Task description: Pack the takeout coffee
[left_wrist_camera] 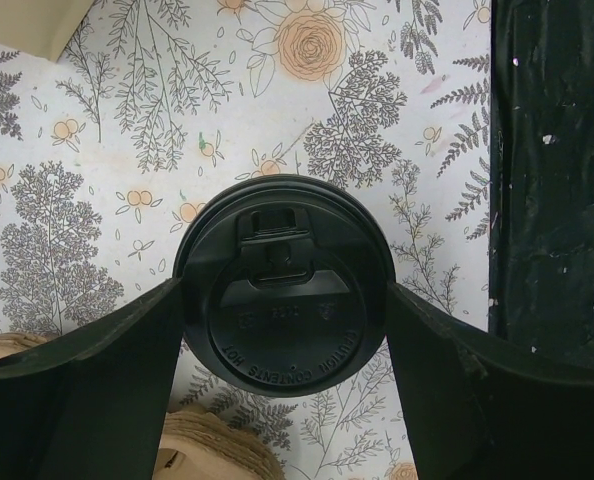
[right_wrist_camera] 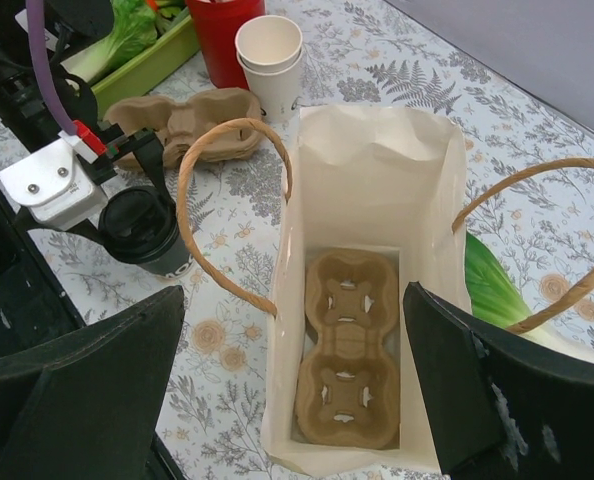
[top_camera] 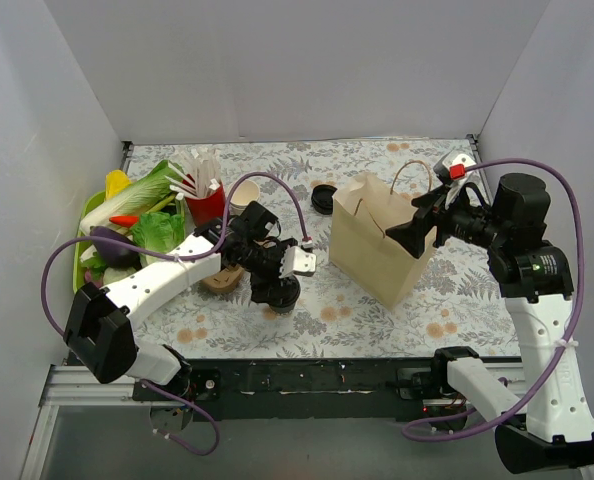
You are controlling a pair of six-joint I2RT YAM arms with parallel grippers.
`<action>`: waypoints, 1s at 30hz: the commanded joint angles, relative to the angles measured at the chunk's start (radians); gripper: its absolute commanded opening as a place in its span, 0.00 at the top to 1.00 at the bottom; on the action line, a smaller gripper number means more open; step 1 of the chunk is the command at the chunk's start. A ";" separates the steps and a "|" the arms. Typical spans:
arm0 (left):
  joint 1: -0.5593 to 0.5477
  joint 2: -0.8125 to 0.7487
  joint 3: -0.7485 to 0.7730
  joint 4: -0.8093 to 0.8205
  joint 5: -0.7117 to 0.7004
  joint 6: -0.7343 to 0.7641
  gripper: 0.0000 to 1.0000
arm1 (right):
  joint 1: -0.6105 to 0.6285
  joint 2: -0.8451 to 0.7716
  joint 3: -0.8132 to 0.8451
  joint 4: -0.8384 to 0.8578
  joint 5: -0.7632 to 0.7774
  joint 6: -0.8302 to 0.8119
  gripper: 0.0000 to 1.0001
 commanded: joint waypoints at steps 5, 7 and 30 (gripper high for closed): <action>-0.005 -0.008 0.029 -0.122 -0.020 0.014 0.53 | -0.007 0.028 0.192 -0.071 0.156 -0.025 0.02; -0.005 -0.016 0.043 -0.121 -0.020 -0.007 0.52 | -0.007 0.032 0.220 -0.105 0.230 -0.037 0.02; -0.002 -0.143 0.045 0.020 -0.023 -0.342 1.00 | -0.005 0.143 0.138 -0.176 0.347 -0.198 0.02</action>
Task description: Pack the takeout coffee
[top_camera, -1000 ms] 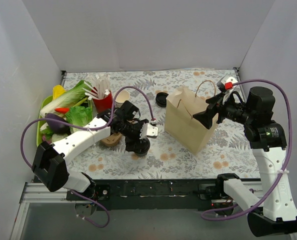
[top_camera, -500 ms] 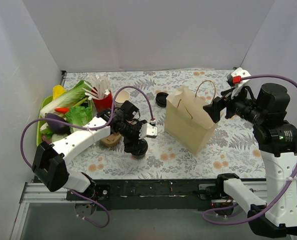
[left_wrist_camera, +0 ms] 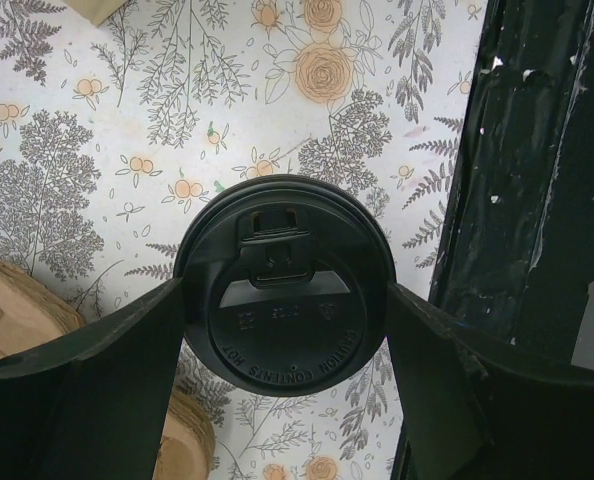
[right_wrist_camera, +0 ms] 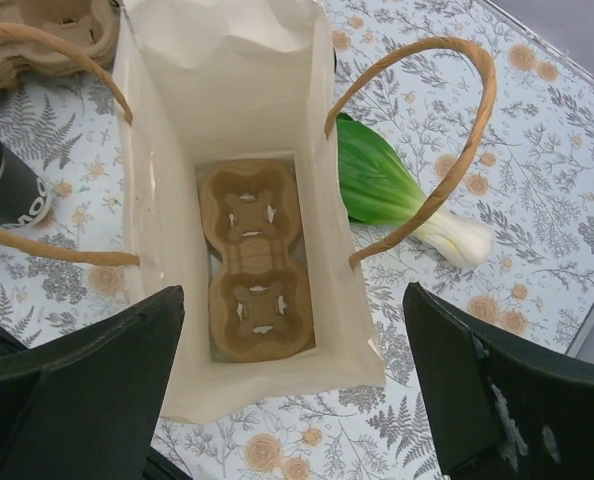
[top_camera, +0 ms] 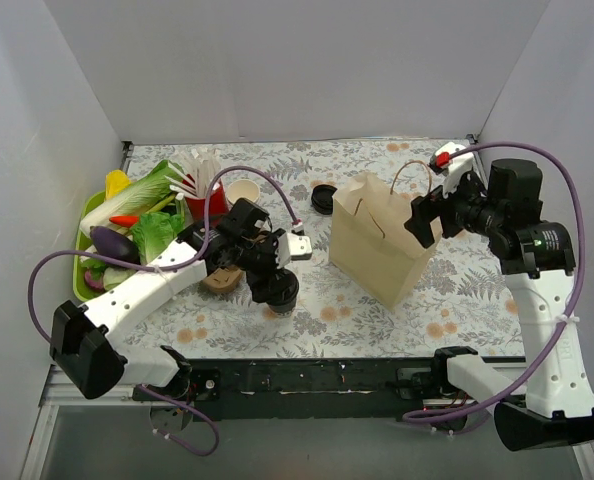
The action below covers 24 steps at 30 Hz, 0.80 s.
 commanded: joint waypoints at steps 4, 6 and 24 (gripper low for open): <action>-0.002 -0.049 0.090 0.018 0.013 -0.122 1.00 | -0.006 0.072 -0.042 0.095 0.071 -0.063 0.04; -0.002 -0.049 0.136 0.012 0.006 -0.140 1.00 | -0.006 0.084 -0.076 0.121 0.032 -0.087 0.08; 0.203 -0.135 0.361 -0.011 -0.160 -0.237 1.00 | -0.004 0.277 0.090 -0.013 -0.087 -0.199 0.47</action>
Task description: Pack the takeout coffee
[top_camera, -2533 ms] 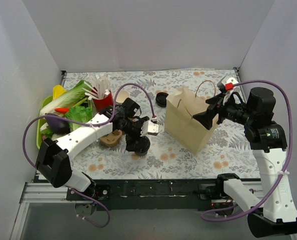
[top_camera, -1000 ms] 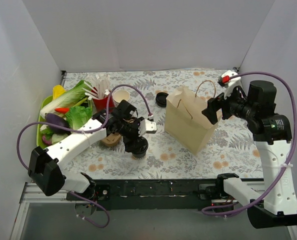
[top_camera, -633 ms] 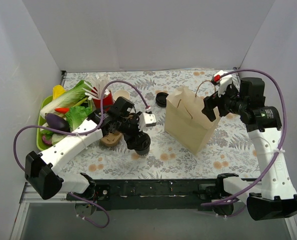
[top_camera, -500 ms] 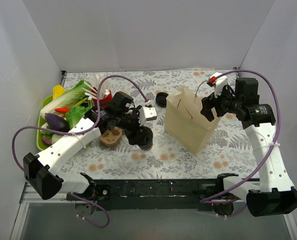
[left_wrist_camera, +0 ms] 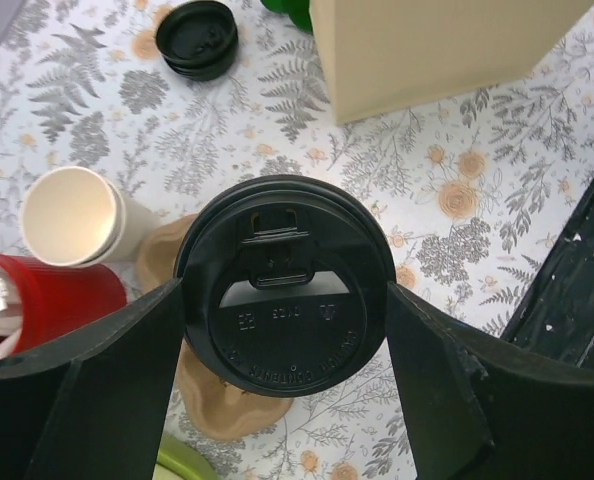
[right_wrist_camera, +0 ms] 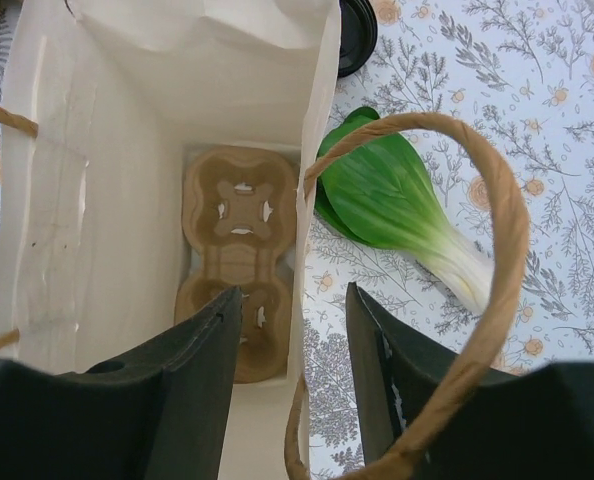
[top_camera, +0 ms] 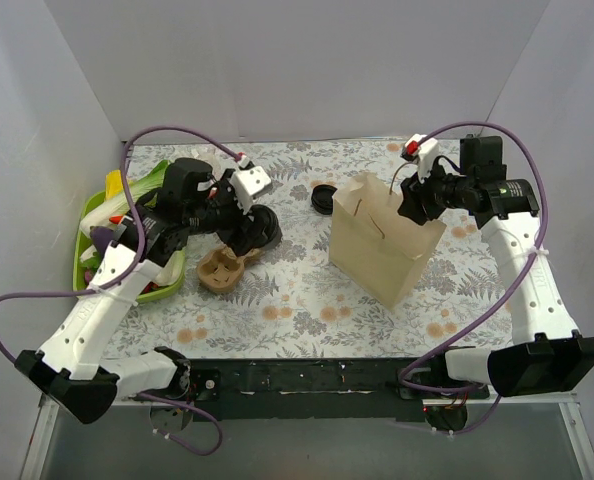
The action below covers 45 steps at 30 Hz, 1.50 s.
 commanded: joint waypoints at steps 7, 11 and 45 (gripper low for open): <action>0.034 0.113 0.362 -0.024 -0.031 -0.049 1.00 | -0.005 -0.006 0.045 -0.086 0.008 -0.030 0.50; 0.034 0.176 0.504 -0.043 -0.013 -0.060 1.00 | -0.006 -0.006 0.048 -0.124 0.002 -0.042 0.62; -0.173 0.229 0.495 -0.026 0.389 0.066 1.00 | 0.218 -0.081 0.064 -0.068 -0.013 -0.004 0.99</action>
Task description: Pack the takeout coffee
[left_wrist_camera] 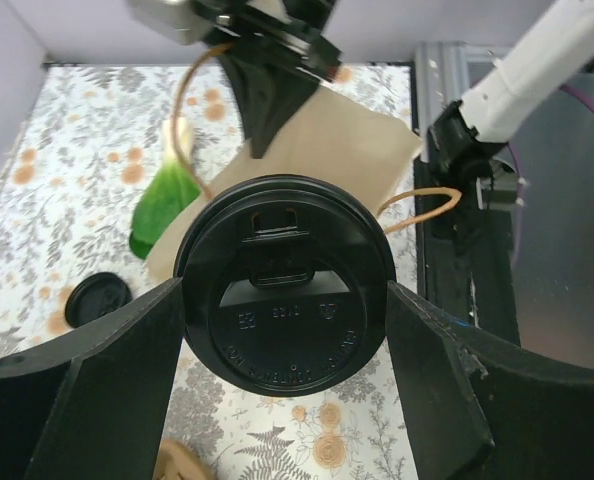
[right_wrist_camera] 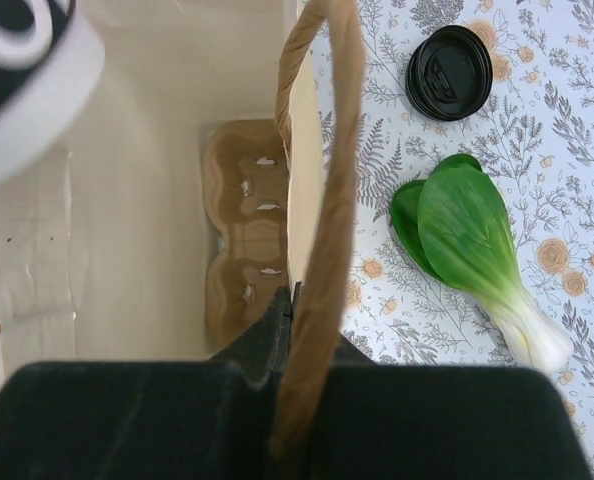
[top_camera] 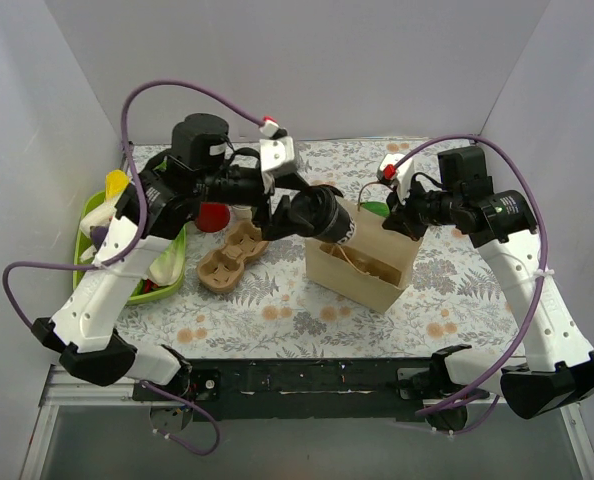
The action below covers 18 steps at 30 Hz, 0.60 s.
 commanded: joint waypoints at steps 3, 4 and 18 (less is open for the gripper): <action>-0.074 0.046 -0.007 -0.016 -0.020 0.153 1.00 | 0.010 0.001 0.051 0.043 -0.011 0.002 0.99; -0.079 0.053 -0.004 -0.016 -0.026 0.190 1.00 | 0.013 0.003 0.056 0.040 -0.011 0.000 0.99; -0.146 0.126 -0.082 -0.022 -0.115 0.486 1.00 | 0.102 0.044 0.097 0.021 -0.008 -0.030 0.99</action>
